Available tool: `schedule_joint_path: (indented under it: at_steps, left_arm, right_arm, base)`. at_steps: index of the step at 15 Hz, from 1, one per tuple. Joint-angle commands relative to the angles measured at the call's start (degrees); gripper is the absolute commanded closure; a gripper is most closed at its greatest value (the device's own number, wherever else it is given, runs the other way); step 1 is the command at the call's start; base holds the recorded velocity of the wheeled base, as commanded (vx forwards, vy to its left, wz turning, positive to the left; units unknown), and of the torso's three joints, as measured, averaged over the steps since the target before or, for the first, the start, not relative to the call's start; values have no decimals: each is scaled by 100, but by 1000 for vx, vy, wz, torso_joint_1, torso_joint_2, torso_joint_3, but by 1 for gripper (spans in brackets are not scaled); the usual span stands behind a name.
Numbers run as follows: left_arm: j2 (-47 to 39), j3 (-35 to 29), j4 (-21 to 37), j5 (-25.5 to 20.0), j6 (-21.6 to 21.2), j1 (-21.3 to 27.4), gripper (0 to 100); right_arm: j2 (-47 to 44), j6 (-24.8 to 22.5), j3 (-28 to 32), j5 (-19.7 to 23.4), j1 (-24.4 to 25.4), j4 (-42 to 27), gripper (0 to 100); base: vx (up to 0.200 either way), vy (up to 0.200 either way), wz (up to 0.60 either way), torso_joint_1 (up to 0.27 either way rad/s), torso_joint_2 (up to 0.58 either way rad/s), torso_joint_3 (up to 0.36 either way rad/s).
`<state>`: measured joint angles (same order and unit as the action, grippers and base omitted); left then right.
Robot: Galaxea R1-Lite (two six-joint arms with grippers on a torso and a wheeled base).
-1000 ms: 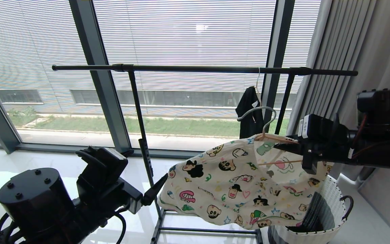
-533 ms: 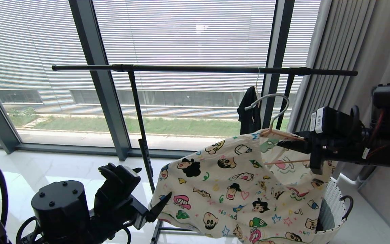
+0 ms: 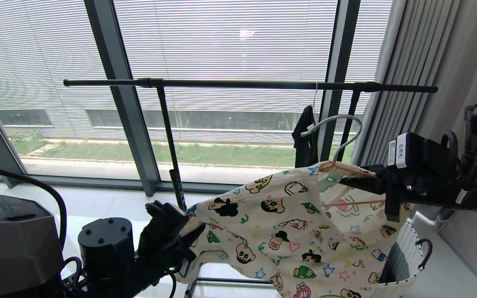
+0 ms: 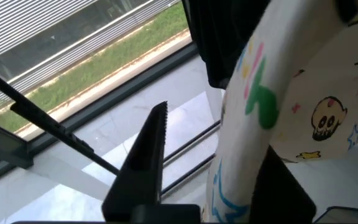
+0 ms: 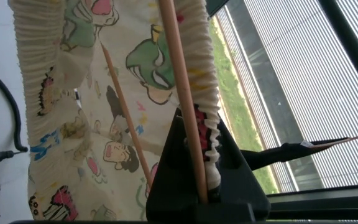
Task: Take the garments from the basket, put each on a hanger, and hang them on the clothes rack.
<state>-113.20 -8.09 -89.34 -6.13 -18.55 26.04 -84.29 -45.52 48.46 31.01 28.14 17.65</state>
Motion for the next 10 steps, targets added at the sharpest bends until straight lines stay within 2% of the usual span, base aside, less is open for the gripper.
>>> schedule_joint_path:
  at_steps: [1,3,6,10]
  left_arm:
    - [26,18,-66,7,1,-55,100]
    - [35,45,-66,16,1,-363,100]
    - [44,493,-66,16,-8,-890,100]
    - [307,651,-66,95,-17,-785,100]
  right_arm:
    - [9,26,-3,-8,-1,10,100]
    - [9,96,-3,-25,-80,10,100]
    - [9,96,-3,-25,-344,10,100]
    - [0,184,-3,-25,-388,1,100]
  base:
    - [0,0,0,0,0,0]
    - [0,0,0,0,0,0]
    - [0,0,0,0,0,0]
    - [0,0,0,0,0,0]
